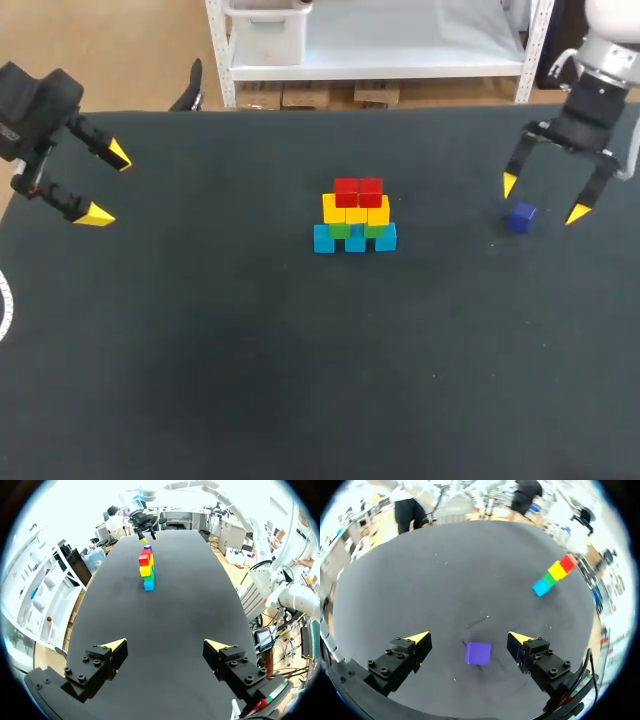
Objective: Place the blue cubes, place green cubes on the blue cubes, place the yellow cubes on the green cubes, then place the red cubes on the yellow cubes, and place purple cube on the red cubes.
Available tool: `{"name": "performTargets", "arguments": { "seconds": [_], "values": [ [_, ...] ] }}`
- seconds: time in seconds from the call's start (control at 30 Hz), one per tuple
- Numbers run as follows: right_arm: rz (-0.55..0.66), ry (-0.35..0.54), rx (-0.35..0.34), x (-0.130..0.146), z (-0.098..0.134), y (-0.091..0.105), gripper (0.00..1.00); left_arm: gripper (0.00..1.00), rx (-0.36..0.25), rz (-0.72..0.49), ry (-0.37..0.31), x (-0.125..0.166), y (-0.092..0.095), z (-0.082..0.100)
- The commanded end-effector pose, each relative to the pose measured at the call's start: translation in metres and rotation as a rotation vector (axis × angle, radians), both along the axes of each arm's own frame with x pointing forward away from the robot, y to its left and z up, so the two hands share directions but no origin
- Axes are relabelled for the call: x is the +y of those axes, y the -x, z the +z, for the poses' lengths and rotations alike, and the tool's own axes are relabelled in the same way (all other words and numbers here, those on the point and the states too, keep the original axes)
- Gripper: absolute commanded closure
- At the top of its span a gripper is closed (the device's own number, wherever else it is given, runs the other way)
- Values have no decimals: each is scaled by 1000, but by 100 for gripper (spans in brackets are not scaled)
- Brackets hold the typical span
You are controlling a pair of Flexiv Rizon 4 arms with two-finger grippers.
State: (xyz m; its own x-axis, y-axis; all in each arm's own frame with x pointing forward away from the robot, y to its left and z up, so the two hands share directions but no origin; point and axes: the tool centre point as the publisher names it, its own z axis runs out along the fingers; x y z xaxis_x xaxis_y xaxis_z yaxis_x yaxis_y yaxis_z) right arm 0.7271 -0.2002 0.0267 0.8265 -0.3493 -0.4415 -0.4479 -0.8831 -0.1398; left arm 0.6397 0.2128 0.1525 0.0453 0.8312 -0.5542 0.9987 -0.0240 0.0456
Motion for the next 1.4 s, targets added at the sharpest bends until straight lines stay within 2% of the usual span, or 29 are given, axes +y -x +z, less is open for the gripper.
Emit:
{"name": "performTargets", "arguments": {
  "seconds": [0.03, 0.37, 0.63, 0.67, 0.7, 0.73, 0.8, 0.83, 1.0, 1.03, 1.2, 1.4],
  "values": [
    [27, 94, 30, 5, -5, -9, 0, 0, -5, -1, 3, 1, 1, 0],
    [-148, 71, 15, 3, -17, -17, 0, 0, -5, -1, 3, 1, 1, 0],
    [-169, 69, 21, 1, -23, -15, 0, 0, -5, -1, 3, 1, 1, 0],
    [-169, 69, 22, 1, -24, -14, 9, 0, -5, -1, 3, 1, 1, 0],
    [-169, 69, 23, 1, -25, -14, 38, 0, -5, -1, 3, 1, 1, 0],
    [-168, 68, 24, 1, -26, -14, 51, 0, -5, -1, 3, 1, 1, 0],
    [-159, 68, 28, 2, -28, -14, 62, 0, -5, -1, 3, 1, 1, 0],
    [-154, 69, 27, 3, -29, -13, 72, 0, -5, -1, 3, 1, 1, 0],
    [-142, 70, 31, 9, -33, -10, 79, 0, -5, -1, 3, 1, 1, 0],
    [-142, 71, 32, 9, -34, -10, 100, 0, -5, -1, 3, 1, 1, 0],
    [-150, 89, 34, 10, -34, -9, 100, 0, -5, -1, 3, 1, 1, 0],
    [-239, 108, 20, 8, -9, -10, 100, 0, -5, -1, 3, 1, 1, 0]
  ]
}}
